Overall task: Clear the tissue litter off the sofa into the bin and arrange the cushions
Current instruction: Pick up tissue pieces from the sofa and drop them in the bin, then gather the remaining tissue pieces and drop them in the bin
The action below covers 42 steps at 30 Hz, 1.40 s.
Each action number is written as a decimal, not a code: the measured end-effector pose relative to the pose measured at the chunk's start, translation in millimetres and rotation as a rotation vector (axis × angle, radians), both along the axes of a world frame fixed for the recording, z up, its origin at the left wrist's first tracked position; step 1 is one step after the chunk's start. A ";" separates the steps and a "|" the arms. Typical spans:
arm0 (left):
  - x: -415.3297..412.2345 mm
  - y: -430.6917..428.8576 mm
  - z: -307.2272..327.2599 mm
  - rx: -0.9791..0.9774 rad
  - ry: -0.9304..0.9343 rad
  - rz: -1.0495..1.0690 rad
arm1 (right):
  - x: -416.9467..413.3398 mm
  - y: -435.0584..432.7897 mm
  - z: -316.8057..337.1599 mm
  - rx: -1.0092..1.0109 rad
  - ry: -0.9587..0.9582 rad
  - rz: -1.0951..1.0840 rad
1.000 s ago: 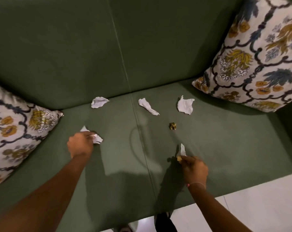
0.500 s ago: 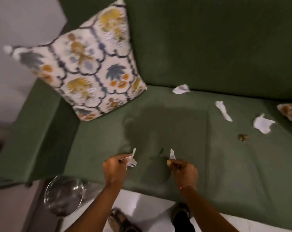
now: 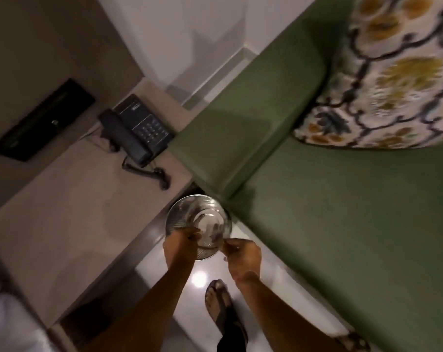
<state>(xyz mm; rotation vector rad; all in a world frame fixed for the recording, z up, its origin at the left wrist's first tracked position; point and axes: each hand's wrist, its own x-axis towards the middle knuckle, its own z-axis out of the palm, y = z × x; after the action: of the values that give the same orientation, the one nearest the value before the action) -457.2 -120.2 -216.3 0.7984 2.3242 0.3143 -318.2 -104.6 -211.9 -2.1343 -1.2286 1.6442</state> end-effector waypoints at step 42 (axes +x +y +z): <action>442.1 114.2 191.4 0.044 0.088 -1.007 | 528.2 -23.7 157.8 -0.047 -0.161 -0.371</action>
<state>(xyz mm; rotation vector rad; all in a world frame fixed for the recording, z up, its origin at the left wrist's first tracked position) -15.2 -6.0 -24.9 1.8757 1.6990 -0.1230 210.0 -128.3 -54.1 -2.3840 -0.7703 1.3785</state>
